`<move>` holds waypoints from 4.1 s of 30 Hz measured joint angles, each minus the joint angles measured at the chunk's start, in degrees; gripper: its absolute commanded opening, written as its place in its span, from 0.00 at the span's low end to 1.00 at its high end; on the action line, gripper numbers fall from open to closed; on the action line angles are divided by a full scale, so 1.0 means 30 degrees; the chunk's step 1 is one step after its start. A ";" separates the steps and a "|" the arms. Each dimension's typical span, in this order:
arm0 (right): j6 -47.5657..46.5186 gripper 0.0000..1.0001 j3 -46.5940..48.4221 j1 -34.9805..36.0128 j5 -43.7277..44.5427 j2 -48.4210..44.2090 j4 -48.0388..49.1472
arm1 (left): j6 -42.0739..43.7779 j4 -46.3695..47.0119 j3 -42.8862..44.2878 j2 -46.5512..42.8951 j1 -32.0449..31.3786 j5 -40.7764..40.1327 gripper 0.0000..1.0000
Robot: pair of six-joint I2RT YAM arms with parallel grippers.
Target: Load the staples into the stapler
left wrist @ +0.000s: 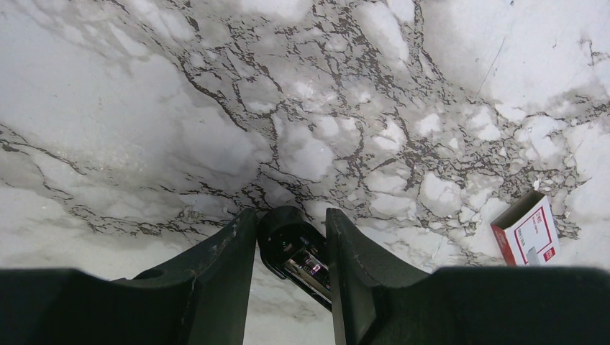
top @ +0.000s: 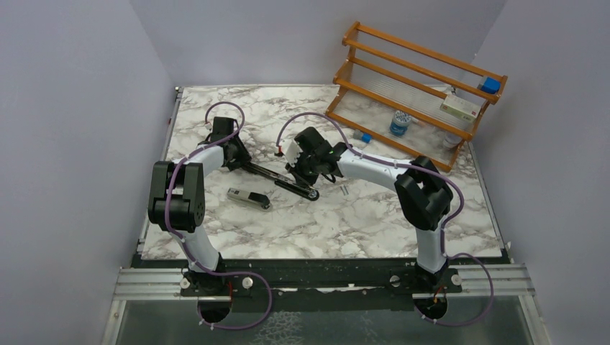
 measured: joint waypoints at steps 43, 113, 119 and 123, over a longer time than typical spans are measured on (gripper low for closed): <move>-0.0219 0.01 -0.0510 0.0357 0.0291 -0.0663 0.0051 | 0.0007 0.0000 0.0000 0.0000 0.0000 0.0058 0.42; 0.0831 0.01 0.0073 0.1107 0.2484 -0.0335 -0.0933 | 0.0007 -0.0007 0.0146 0.0138 0.0000 0.0211 0.42; 0.1093 0.01 0.0073 0.1107 0.2798 -0.0350 -0.0874 | 0.0007 -0.0007 0.0146 0.0138 0.0007 0.0211 0.42; 0.1224 0.01 0.0073 0.1137 0.2987 -0.0350 -0.0874 | 0.0015 -0.0007 0.0146 0.0138 0.0000 0.0211 0.42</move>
